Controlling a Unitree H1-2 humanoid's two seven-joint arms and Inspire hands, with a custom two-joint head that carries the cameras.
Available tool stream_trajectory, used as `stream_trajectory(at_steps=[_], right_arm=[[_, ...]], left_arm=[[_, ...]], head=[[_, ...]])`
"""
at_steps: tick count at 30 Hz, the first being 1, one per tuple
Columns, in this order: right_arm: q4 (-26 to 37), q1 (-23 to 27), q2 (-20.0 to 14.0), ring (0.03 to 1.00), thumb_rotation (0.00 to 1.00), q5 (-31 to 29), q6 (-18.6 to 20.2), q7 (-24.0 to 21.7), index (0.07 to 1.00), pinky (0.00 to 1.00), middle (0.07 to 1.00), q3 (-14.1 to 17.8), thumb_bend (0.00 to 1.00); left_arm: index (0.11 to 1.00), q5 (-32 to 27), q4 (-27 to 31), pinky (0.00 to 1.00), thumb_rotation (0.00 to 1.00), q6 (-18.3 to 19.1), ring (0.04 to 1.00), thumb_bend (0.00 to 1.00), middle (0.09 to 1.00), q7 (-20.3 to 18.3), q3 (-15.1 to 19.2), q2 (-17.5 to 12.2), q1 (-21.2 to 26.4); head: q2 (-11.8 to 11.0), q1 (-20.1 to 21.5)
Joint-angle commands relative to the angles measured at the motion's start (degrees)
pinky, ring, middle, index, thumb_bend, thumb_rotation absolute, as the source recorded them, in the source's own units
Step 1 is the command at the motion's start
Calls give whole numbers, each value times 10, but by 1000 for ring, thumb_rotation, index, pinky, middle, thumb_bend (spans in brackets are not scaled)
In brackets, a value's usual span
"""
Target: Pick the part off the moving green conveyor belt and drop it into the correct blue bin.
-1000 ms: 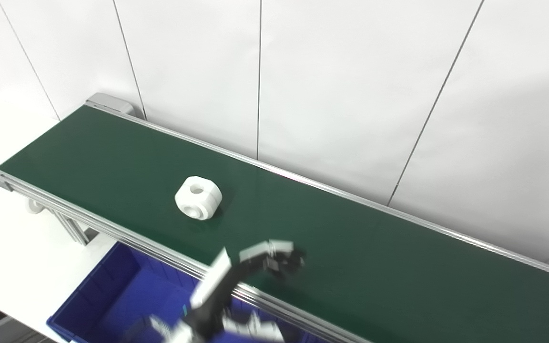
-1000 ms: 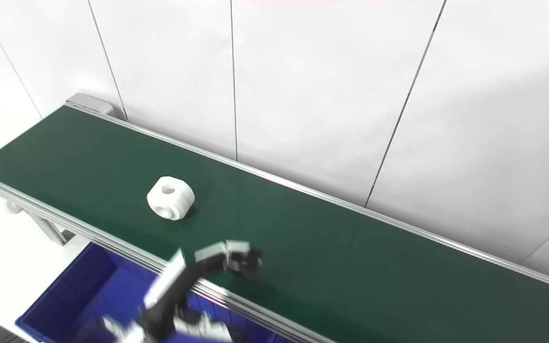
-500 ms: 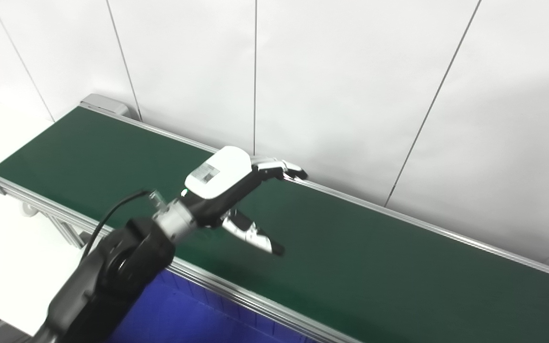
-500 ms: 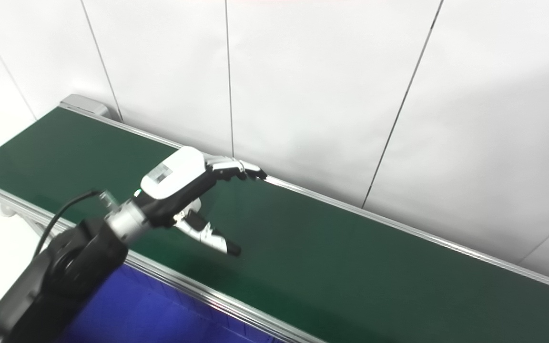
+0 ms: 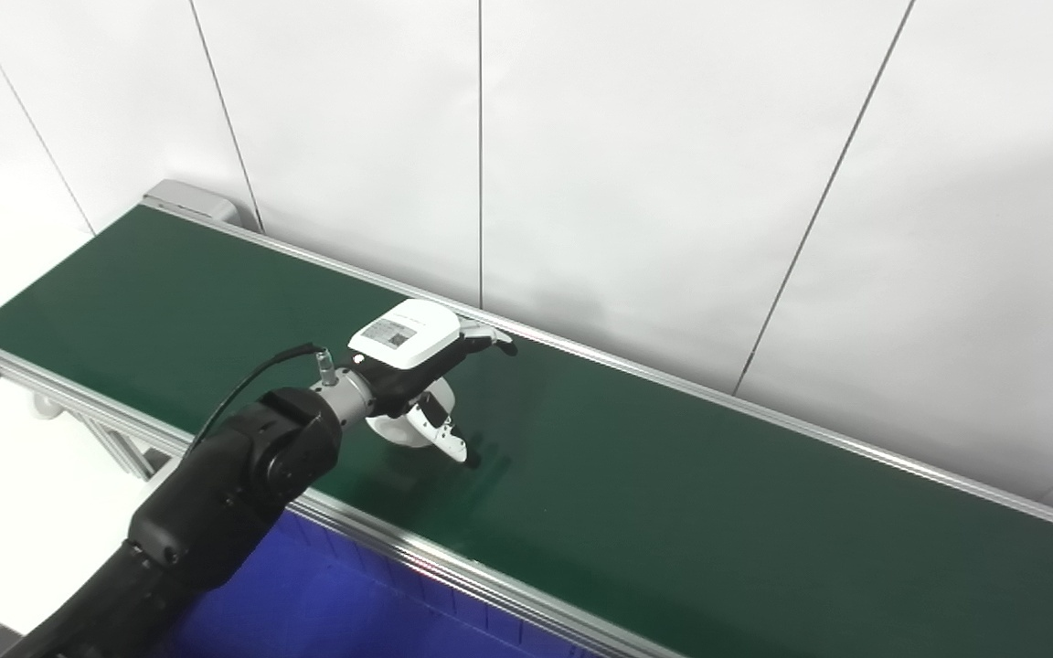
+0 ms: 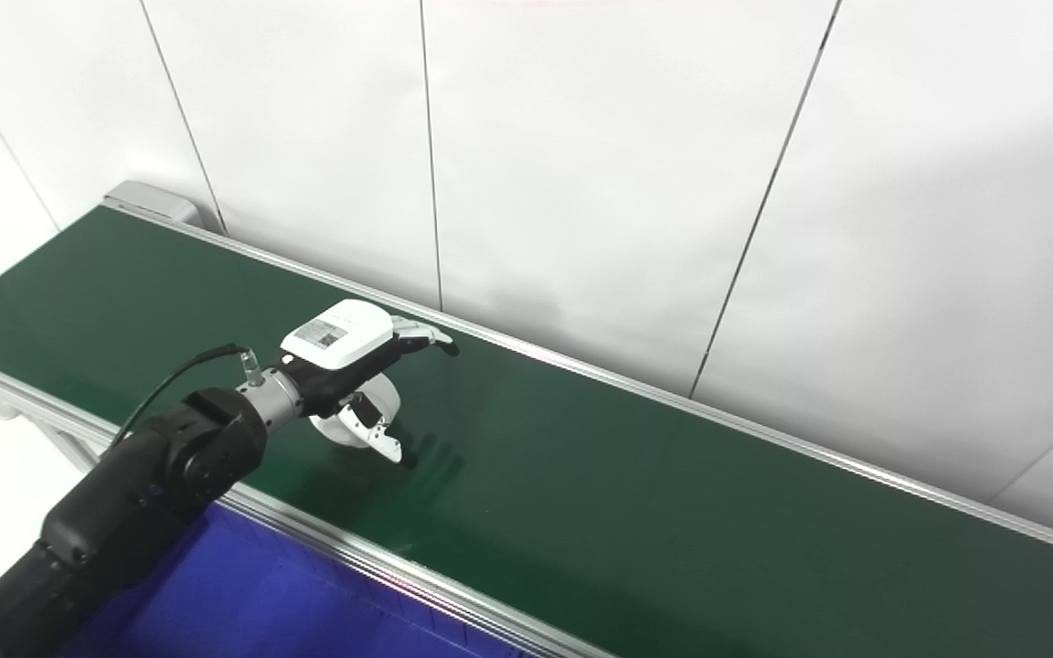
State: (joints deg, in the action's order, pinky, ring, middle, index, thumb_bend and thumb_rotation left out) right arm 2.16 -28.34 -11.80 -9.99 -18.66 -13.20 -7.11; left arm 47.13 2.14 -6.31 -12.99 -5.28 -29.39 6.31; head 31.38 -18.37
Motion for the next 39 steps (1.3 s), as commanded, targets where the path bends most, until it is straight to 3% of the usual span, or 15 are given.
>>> stream_trajectory(at_steps=[1, 6, 15, 24, 27, 31, 32, 33, 36, 39], right_arm=[[18, -6, -2, 937, 977, 0, 6, -13, 986, 931, 939, -5, 1000], [18, -7, -2, 931, 973, 0, 7, -11, 979, 916, 931, -5, 1000], [24, -11, -6, 932, 972, -3, 10, -15, 974, 905, 922, -6, 1000], [30, -14, -7, 928, 970, -7, 16, -21, 970, 887, 915, -3, 1000], [30, -14, -7, 927, 968, -9, 16, -23, 972, 884, 915, -2, 1000], [32, -14, -6, 924, 965, -10, 18, -24, 966, 882, 907, -1, 1000], [32, -14, -6, 921, 966, -10, 19, -24, 964, 877, 903, -1, 1000], [33, -14, -6, 920, 967, -9, 19, -24, 963, 875, 901, -1, 1000], [35, -15, -5, 919, 969, -9, 24, -23, 961, 872, 899, 0, 1000], [38, -16, -4, 921, 966, -10, 26, -24, 958, 877, 900, 0, 1000]], left_arm=[[820, 6, -2, 717, 363, 3, 821, 914, 846, 26, 0, -7, 19], [831, 16, -24, 711, 350, 8, 825, 907, 853, 48, -8, -2, 15], [839, 36, -30, 713, 389, 18, 834, 925, 863, 44, -29, -19, 14], [818, 78, -38, 704, 226, 41, 814, 947, 843, 57, -36, -18, 15], [766, 85, -50, 657, 141, 51, 762, 936, 785, 70, -34, -12, 20], [660, 82, -79, 528, 21, 38, 597, 875, 652, 119, -35, -9, 26], [572, 78, -89, 477, 8, 31, 534, 667, 549, 134, -35, -8, 28], [543, 65, -101, 460, 4, 20, 513, 597, 514, 147, -33, -5, 29], [479, 31, -116, 460, 0, 10, 497, 527, 512, 157, -32, 3, 29], [471, -10, -123, 430, 0, -1, 469, 520, 511, 170, -26, 21, 24]], head=[[1, 0], [1, 1], [4, 1], [8, 3], [9, 2], [10, 3], [10, 3], [11, 2], [11, 2], [13, 4]])
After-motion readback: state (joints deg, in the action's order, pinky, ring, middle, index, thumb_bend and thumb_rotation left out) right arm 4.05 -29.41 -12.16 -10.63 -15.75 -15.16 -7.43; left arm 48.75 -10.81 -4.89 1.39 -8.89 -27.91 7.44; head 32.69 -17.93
